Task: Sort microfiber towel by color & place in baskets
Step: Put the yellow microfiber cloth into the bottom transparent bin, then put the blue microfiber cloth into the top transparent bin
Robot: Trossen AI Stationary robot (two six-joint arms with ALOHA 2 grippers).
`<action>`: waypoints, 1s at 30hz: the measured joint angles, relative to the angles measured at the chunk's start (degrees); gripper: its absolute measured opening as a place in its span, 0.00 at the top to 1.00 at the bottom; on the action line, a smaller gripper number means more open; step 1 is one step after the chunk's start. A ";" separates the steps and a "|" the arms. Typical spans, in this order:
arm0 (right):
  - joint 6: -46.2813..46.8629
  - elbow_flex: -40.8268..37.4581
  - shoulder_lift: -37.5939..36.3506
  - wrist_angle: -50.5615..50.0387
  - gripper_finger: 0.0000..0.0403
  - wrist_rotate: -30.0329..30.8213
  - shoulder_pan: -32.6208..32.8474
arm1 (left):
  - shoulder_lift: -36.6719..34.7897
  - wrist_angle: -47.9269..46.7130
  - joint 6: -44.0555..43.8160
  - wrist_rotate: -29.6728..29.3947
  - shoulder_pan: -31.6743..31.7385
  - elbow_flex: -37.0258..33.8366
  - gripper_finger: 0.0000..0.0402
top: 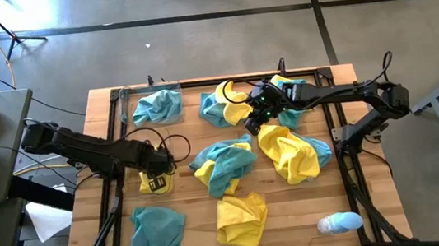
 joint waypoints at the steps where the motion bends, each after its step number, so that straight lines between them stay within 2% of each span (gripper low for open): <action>1: -0.19 0.00 0.00 0.00 0.93 0.00 0.00 | -0.25 -0.87 -0.02 0.00 0.00 1.45 0.78; 10: -0.94 0.01 0.00 -0.02 0.93 0.00 0.00 | -3.33 -11.74 -2.25 -0.02 0.00 15.12 0.78; 20: -1.61 0.00 0.00 0.02 0.91 0.46 -0.41 | -6.76 -13.96 -10.01 -0.42 0.00 24.50 0.78; 23: -2.13 0.00 0.00 0.06 0.86 4.67 -0.48 | -8.23 -13.21 -12.84 -3.14 -0.08 25.50 0.78; 27: -2.15 0.00 0.00 0.48 0.78 10.43 -0.50 | -9.67 -8.80 -15.39 -9.82 -0.03 25.52 0.78; 30: -2.13 0.00 0.00 0.46 0.71 13.78 -0.48 | -9.79 -4.78 -12.77 -11.36 0.83 25.52 0.78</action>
